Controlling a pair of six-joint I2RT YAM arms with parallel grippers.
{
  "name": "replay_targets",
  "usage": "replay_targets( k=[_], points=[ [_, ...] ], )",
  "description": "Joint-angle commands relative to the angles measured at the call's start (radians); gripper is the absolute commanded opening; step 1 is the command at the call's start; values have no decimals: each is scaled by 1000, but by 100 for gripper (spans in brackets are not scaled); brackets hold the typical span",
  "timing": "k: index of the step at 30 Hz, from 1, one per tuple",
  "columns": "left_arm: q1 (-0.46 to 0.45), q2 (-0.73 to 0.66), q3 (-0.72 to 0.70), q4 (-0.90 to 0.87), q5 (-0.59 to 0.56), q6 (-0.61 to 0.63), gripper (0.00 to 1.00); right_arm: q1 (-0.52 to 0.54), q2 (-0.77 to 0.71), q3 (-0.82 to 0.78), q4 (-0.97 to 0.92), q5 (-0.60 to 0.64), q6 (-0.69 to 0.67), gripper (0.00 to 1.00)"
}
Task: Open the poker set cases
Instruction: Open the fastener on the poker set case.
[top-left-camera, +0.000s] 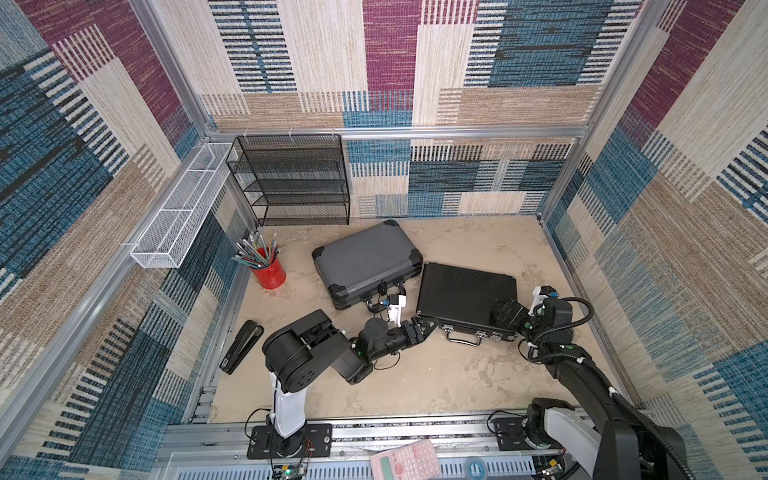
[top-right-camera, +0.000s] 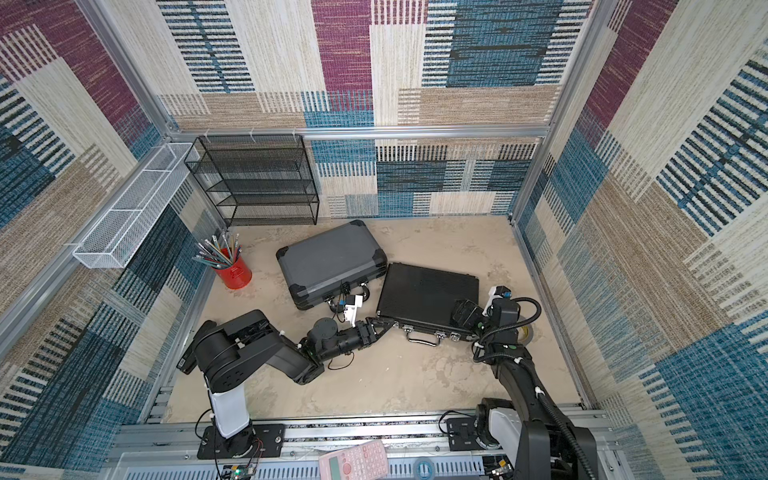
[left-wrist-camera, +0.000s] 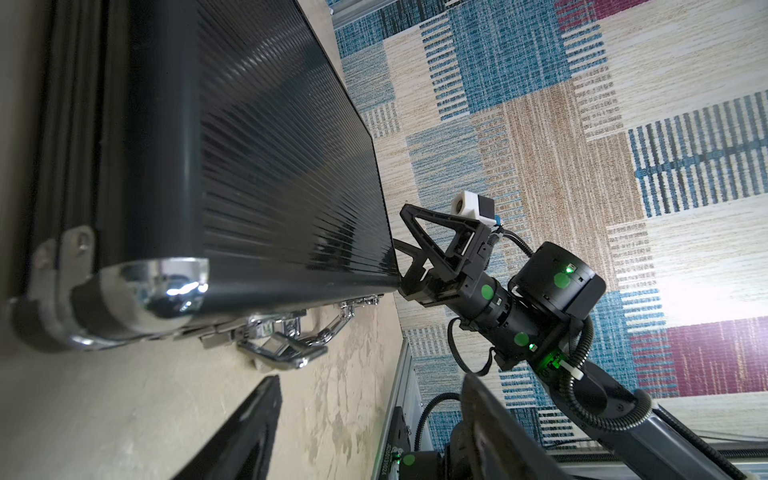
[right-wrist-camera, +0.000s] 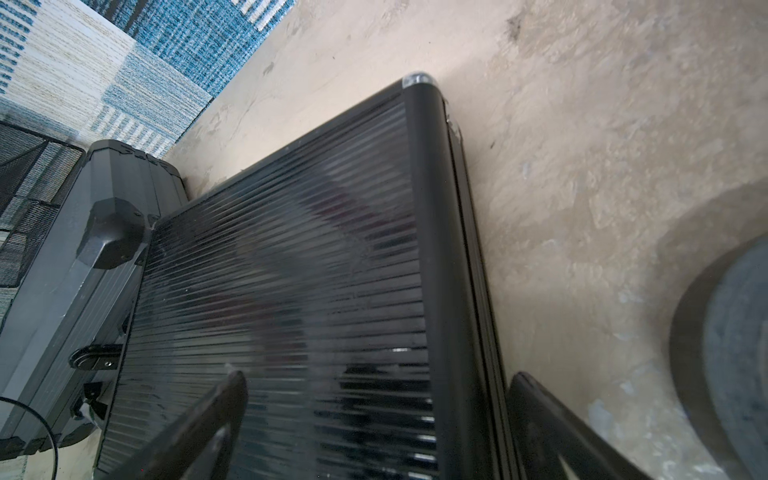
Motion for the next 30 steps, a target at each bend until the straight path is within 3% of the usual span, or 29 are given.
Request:
replay_targets(
  k=[1, 9, 13, 24, 30],
  points=[
    [-1, -21, -14, 37, -33, 17, 71, 0, -28, -2, -26, 18, -1, 99],
    [0, -56, -42, 20, -62, 36, 74, 0, -94, 7, -102, 35, -6, 99],
    [-1, -111, -30, -81, -58, 72, 75, -6, -124, 8, -137, 38, -1, 99],
    [4, -395, 49, -634, -151, 298, 88, -37, -193, -18, -210, -21, 52, 99],
    [34, -442, 173, -977, -167, 423, 92, -37, -216, -48, -230, -31, 82, 99]
  ],
)
